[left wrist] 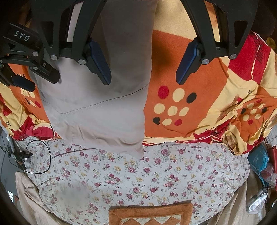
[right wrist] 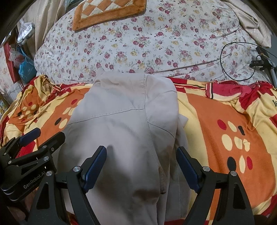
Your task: Fold large clothes
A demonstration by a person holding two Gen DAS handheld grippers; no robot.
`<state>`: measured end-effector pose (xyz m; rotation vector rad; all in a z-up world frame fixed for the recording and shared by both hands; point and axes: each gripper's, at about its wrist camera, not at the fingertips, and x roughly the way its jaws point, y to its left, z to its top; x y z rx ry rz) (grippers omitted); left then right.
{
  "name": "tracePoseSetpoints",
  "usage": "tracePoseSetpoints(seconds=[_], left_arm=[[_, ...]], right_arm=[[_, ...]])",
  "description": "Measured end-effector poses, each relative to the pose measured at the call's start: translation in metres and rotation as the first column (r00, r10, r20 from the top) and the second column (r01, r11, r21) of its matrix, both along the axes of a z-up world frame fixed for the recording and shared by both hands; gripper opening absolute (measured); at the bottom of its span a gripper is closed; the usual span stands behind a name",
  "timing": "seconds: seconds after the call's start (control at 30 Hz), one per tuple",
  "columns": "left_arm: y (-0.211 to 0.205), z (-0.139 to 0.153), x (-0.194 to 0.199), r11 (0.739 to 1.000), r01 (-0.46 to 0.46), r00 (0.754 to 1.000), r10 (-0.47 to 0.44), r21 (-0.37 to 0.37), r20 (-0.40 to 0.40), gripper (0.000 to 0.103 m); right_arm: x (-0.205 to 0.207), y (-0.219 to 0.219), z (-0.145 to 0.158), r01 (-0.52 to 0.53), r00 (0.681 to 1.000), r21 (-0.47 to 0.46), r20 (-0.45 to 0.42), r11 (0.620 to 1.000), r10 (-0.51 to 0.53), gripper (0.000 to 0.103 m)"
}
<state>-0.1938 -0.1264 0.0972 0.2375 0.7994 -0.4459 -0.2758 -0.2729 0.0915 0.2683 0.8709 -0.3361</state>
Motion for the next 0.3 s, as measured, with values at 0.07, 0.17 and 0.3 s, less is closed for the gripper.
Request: tracePoseSetpoints(seconds=[0.07, 0.17, 0.3], left_arm=[[0.000, -0.001, -0.001, 1.000, -0.001, 1.000, 0.001, -0.004, -0.001, 0.077], [0.004, 0.001, -0.001, 1.000, -0.003, 1.000, 0.003, -0.031, 0.011, 0.077], [0.010, 0.002, 0.009, 0.998, 0.002, 1.000, -0.003, -0.060, -0.016, 0.077]], right_arm=[[0.000, 0.001, 0.000, 0.000, 1.000, 0.003, -0.001, 1.000, 0.000, 0.083], [0.000, 0.001, 0.000, 0.000, 1.000, 0.002, -0.003, 1.000, 0.000, 0.083], [0.001, 0.001, 0.000, -0.002, 1.000, 0.005, -0.003, 1.000, 0.003, 0.083]])
